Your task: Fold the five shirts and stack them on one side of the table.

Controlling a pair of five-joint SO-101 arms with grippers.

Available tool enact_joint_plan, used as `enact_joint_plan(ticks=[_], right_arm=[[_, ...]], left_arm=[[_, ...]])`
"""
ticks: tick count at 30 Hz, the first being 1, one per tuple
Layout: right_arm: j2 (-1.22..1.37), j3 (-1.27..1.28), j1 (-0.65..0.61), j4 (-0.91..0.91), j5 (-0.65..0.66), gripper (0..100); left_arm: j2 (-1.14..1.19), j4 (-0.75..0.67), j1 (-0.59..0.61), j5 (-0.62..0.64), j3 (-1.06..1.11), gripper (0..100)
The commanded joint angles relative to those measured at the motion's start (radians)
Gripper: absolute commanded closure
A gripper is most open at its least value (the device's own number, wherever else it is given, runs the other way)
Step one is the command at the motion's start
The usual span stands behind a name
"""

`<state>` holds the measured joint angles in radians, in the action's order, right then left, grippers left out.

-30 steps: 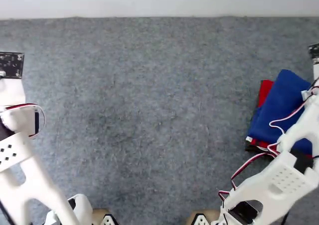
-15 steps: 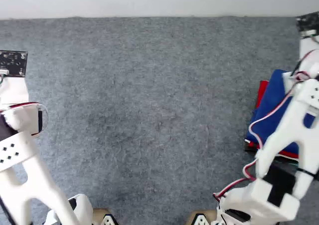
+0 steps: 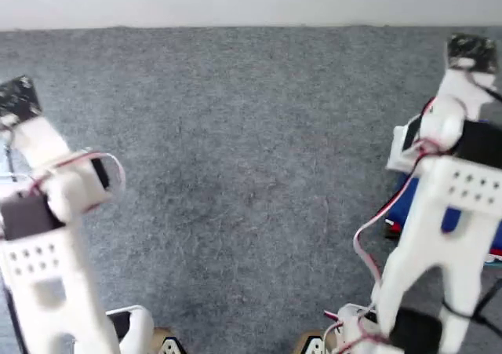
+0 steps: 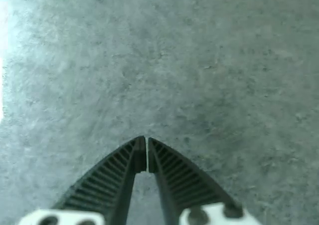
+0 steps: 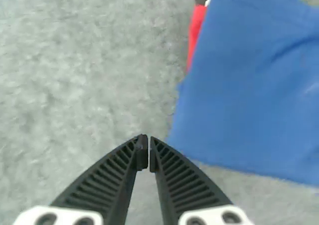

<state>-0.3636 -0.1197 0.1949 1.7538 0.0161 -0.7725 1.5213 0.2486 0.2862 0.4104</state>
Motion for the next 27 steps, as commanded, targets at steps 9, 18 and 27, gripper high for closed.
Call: enact_joint_plan(ticks=[9,18,27], right_arm=[[-0.512,0.686,-0.120,-0.300,-0.216,99.0],[-0.990,1.221,-0.249,-0.591,-0.216,99.0],[-1.336,1.564,-0.265,-0.670,-0.157,99.0]], left_arm=[[-0.551,-0.338,-0.118,0.017,0.533,99],[-0.905,-0.523,-0.120,-0.068,0.940,99],[-1.048,-0.529,-0.120,-0.155,1.185,99]])
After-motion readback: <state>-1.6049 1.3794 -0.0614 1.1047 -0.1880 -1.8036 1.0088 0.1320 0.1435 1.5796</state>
